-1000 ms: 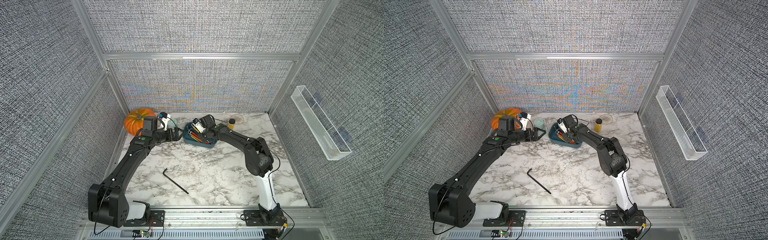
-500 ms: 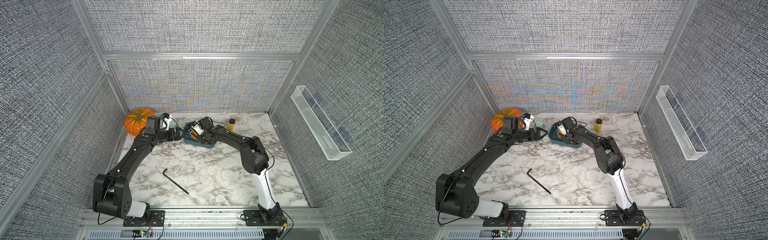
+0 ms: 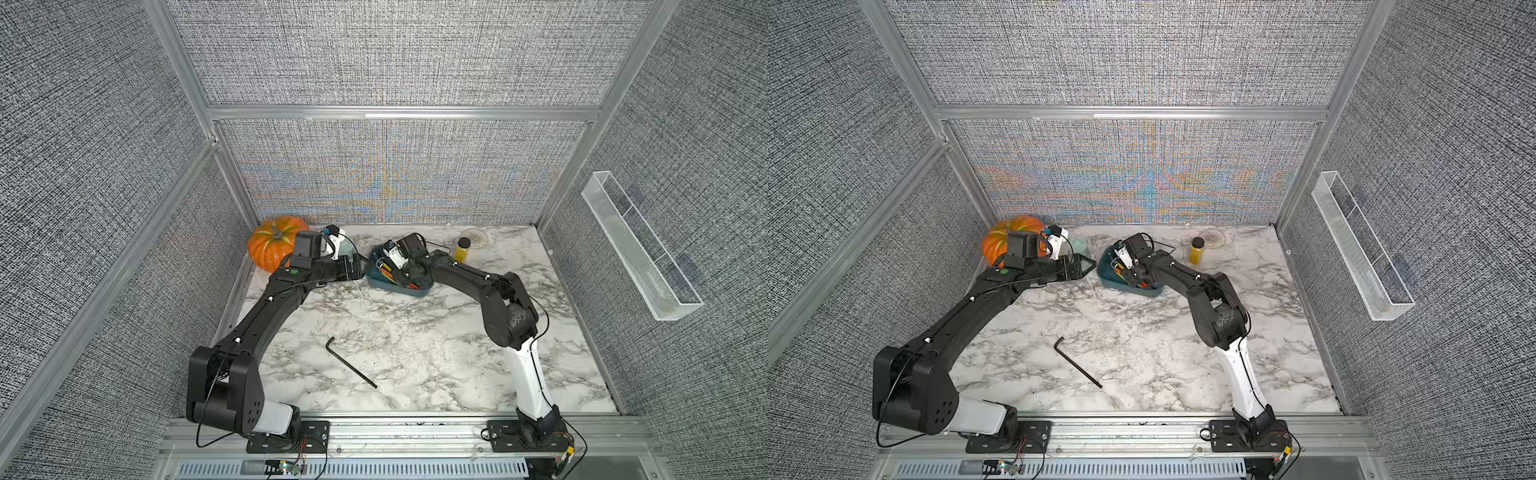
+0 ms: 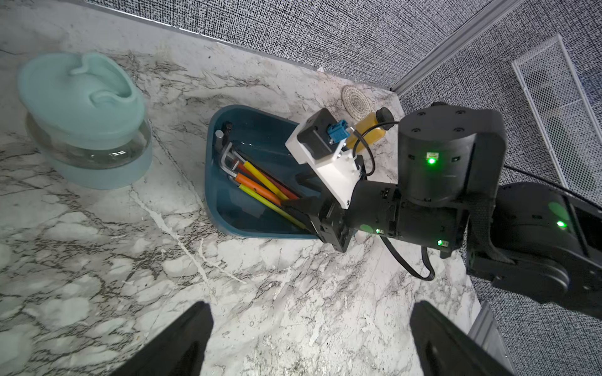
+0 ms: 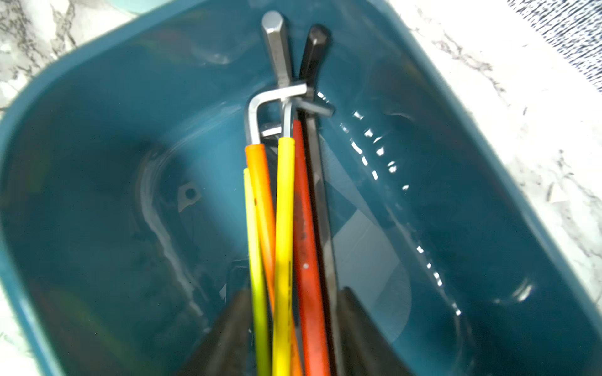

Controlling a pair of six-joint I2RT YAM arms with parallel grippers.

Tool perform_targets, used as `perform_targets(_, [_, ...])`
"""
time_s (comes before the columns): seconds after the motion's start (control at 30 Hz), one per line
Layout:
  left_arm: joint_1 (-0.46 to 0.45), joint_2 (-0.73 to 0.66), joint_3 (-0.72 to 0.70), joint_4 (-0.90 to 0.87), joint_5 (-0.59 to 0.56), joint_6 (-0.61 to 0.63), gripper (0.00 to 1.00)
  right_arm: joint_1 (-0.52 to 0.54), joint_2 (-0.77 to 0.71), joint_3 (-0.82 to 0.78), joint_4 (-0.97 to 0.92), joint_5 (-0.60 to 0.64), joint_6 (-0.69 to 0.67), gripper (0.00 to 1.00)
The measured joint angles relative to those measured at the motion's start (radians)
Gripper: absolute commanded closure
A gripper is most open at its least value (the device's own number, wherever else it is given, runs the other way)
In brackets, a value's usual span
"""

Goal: Put the hex key on the desktop into the storage box
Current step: Place the Allen key in the storage box, then pick up the Allen key from the center of the board.

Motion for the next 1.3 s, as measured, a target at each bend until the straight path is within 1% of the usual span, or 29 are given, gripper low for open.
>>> perform_targets(0.2, [0.000, -0.017, 0.000, -0.002, -0.010, -0.006, 0.00, 0.006, -0.062, -0.049, 0.014, -0.008, 0.011, 0.34])
perform_targets(0.47, [0.000, -0.114, 0.000, -0.007, -0.088, -0.006, 0.00, 0.061, -0.225, -0.158, 0.071, -0.004, 0.024, 0.31])
perform_targets(0.6, [0.000, -0.143, -0.002, -0.024, -0.135, -0.006, 0.00, 0.121, -0.319, -0.232, 0.098, -0.010, 0.050, 0.32])
perform_targets(0.77, [0.000, -0.169, -0.019, -0.036, -0.186, -0.006, 0.00, 0.258, -0.386, -0.361, 0.126, -0.066, 0.105, 0.33])
perform_targets(0.87, [0.001, -0.180, -0.025, -0.046, -0.212, -0.006, 0.00, 0.335, -0.397, -0.430, 0.147, -0.108, 0.157, 0.35])
perform_targets(0.97, [0.005, -0.186, -0.025, -0.055, -0.227, -0.006, 0.00, 0.403, -0.381, -0.451, 0.164, -0.107, 0.204, 0.40])
perform_targets(1.1, [0.008, -0.192, -0.025, -0.061, -0.245, -0.006, 0.00, 0.489, -0.352, -0.453, 0.179, -0.107, 0.260, 0.43])
perform_targets(1.17, [0.010, -0.195, -0.025, -0.062, -0.255, -0.015, 0.00, 0.530, -0.327, -0.440, 0.179, -0.105, 0.280, 0.46])
perform_targets(1.23, [0.010, -0.195, -0.025, -0.062, -0.255, -0.017, 0.00, 0.558, -0.296, -0.422, 0.177, -0.103, 0.297, 0.51])
perform_targets(1.3, [0.011, -0.195, -0.025, -0.063, -0.255, -0.018, 0.00, 0.571, -0.270, -0.409, 0.167, -0.092, 0.314, 0.51])
